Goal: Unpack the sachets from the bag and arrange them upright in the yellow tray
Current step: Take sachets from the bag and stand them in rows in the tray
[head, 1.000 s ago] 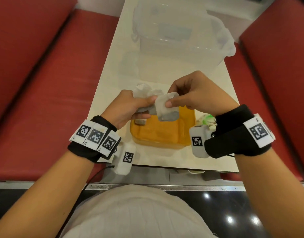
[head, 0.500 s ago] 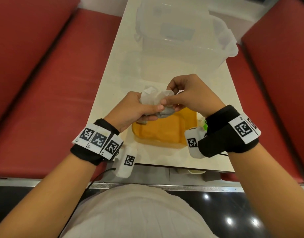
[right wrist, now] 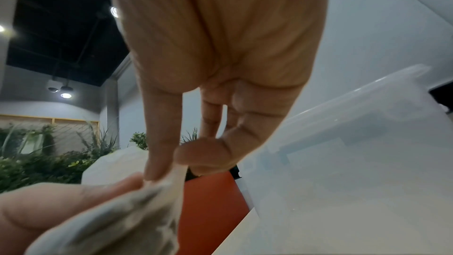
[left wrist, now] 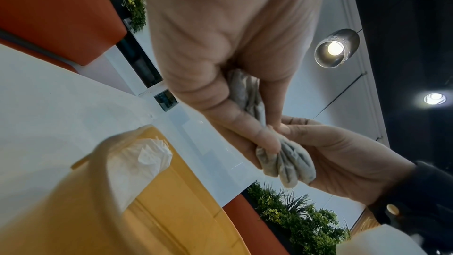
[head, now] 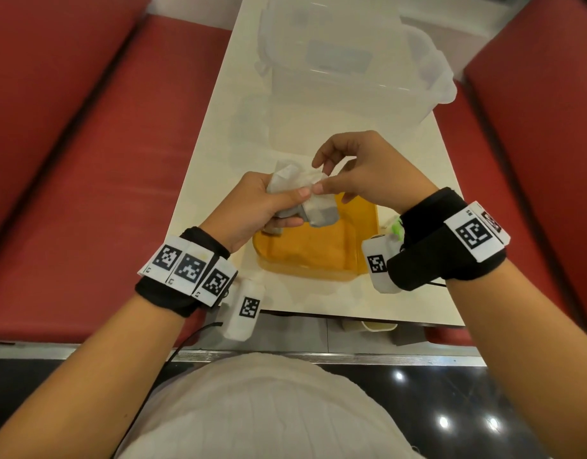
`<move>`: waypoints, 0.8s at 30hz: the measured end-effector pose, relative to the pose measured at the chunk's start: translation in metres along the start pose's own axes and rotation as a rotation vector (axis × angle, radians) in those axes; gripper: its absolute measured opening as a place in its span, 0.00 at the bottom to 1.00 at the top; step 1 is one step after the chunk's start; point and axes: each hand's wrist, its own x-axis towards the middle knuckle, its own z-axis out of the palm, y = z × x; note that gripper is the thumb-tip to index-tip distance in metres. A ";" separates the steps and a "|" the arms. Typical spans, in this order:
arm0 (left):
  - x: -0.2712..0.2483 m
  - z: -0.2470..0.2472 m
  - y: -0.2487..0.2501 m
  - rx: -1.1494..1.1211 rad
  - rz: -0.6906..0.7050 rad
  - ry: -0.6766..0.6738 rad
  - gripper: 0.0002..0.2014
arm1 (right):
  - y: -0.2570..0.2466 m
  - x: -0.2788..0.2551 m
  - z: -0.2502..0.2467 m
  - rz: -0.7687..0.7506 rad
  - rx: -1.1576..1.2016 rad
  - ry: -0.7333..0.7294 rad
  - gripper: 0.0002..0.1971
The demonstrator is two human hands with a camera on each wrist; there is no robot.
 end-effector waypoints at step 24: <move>-0.018 -0.050 -0.048 -0.007 -0.071 0.474 0.07 | -0.001 0.064 0.076 0.179 -0.530 -0.510 0.13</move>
